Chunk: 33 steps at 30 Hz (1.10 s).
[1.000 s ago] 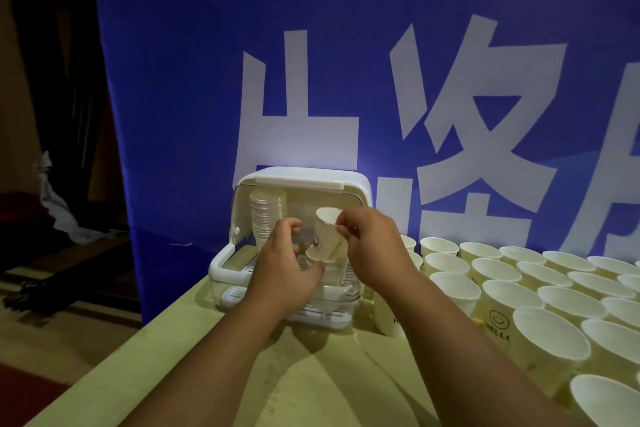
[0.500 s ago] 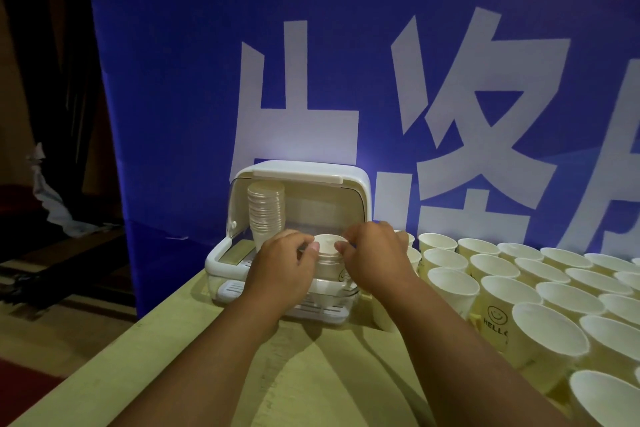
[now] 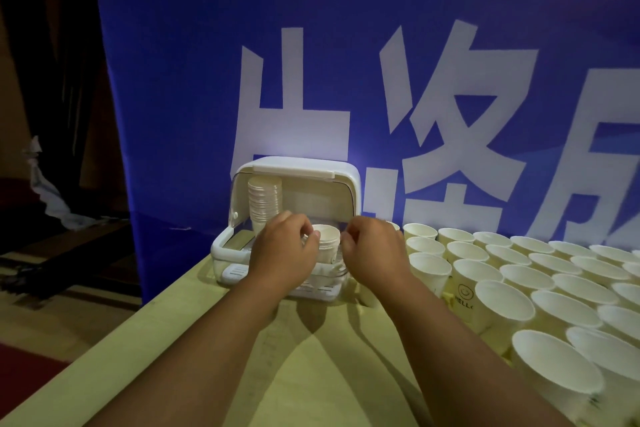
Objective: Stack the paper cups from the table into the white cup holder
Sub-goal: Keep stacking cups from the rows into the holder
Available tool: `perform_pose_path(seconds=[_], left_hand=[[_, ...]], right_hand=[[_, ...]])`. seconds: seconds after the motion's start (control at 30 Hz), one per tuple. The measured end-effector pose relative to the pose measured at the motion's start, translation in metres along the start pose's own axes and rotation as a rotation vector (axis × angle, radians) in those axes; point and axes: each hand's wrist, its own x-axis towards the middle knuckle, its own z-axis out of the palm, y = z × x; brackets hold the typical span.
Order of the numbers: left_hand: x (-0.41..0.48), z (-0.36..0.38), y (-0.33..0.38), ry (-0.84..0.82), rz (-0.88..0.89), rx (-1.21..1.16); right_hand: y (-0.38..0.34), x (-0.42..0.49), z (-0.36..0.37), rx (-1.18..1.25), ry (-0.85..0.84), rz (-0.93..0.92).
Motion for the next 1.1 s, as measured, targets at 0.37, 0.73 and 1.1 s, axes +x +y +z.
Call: perform_pose_path(seconds=[0.37, 0.73, 1.1], left_hand=[[-0.083, -0.026, 0.086, -0.180, 0.004, -0.045], [-0.147, -0.006, 0.172, -0.566, 0.173, -0.187], [-0.180, 0.031, 0.207, -0.597, 0.225, 0.003]], right_hand=[[0.022, -0.103, -0.111, -0.094, 0.084, -0.045], [0.110, -0.171, -0.199, -0.215, 0.026, 0.184], [0.157, -0.194, -0.195, -0.179, -0.133, 0.270]])
